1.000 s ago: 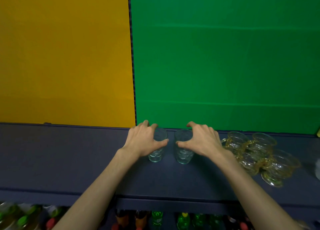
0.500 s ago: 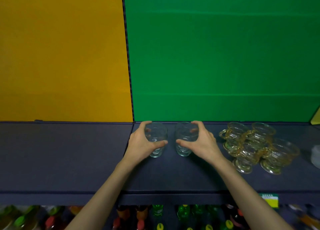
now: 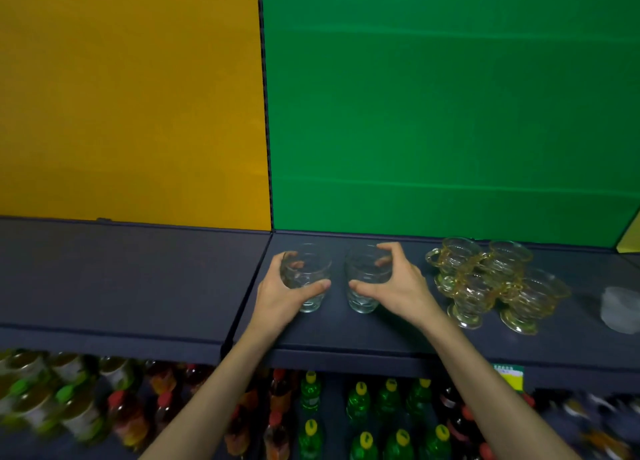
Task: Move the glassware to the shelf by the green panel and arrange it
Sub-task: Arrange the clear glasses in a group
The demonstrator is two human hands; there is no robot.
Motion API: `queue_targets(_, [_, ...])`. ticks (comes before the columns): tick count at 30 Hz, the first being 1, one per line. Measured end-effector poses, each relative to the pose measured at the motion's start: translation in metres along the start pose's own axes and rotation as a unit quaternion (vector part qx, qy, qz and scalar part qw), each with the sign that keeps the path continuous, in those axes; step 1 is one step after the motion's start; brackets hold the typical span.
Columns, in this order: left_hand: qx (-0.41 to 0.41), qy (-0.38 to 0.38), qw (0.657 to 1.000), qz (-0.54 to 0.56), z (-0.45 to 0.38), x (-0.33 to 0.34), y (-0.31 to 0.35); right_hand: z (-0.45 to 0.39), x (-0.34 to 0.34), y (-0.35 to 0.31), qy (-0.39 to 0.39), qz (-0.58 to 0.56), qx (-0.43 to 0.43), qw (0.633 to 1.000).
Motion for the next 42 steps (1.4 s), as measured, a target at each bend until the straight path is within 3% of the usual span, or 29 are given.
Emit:
queue_targets(6, [-0.005,0.012,0.999,-0.034,0.022,0.001,-0.006,0.017,0.004,0.005,-0.018,-0.042,-0.018,0.999])
queue_targets(18, [0.014,0.008,0.994,-0.107,0.018,-0.014,-0.01,0.024,0.045,0.03,-0.024,-0.183,0.033,0.982])
queue_targets(42, [0.029,-0.009,0.99,-0.137,0.014,-0.014,-0.022,0.026,0.05,0.031,0.001,-0.169,0.019,0.985])
Point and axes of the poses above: each hand's wrist, its own z-axis away from the middle knuckle, its own x-axis out of the palm, y = z × x, the point moved 5 cm from there along -z, towards the middle knuckle, and after that the axes turned 9 degrees about z, right-handed, at the moved point
